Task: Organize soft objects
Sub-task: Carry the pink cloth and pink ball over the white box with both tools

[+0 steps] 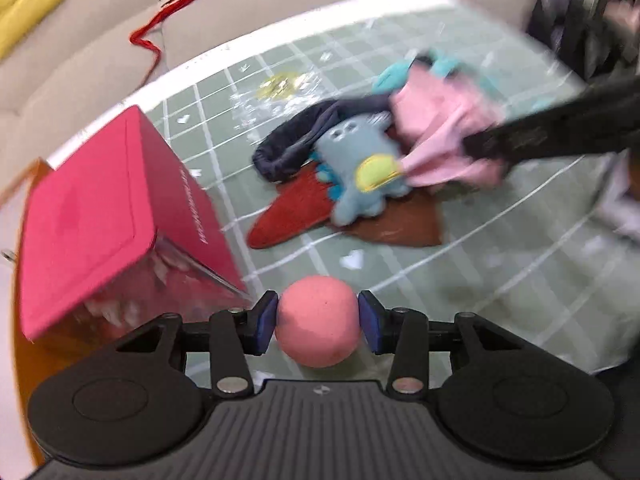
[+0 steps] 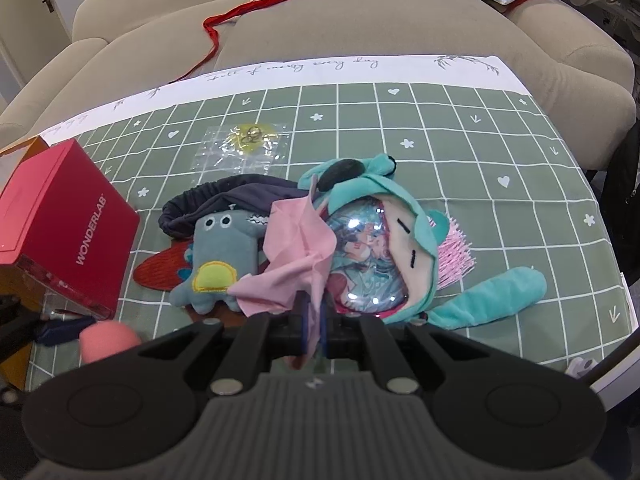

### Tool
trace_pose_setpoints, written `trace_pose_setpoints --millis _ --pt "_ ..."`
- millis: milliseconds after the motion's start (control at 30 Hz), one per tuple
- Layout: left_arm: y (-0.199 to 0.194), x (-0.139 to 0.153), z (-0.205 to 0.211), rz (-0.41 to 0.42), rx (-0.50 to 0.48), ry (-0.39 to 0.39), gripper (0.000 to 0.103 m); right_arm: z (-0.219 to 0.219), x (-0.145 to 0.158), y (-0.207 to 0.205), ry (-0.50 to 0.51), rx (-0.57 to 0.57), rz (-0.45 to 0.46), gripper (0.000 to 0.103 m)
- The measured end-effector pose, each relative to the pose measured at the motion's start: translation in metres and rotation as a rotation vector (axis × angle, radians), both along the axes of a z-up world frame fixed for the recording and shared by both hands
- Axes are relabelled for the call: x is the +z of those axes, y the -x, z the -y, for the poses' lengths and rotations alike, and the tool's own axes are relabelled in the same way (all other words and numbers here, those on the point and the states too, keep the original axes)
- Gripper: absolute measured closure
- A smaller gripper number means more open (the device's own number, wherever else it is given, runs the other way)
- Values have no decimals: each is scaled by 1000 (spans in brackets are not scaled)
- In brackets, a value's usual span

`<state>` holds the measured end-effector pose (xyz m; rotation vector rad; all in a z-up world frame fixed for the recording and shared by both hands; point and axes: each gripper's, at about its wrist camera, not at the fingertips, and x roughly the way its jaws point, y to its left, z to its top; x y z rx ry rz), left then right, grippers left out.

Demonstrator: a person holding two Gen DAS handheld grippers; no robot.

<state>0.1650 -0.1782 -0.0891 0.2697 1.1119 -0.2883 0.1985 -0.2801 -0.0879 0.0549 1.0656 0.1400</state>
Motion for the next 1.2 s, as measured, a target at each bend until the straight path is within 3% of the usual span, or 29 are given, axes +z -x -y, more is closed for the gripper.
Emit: trace_pose_setpoints --millis 100,267,667,933,1067,1200 --pt "9 9 -8 2 -7 114 53 0 3 1 -15 8 1 100" --pt "10 -4 -9 23 33 17 53 0 1 1 -22 2 -8 100" --pt "18 -10 -3 27 -2 38 53 -2 4 3 -22 8 -3 100" --pt "17 -6 -17 -29 65 86 53 -5 43 33 -92 7 66 100" --pt "18 -1 -26 -42 87 136 53 -22 73 51 -5 37 158 100" --pt "19 6 -35 -51 107 144 53 -37 101 62 -5 48 226 100"
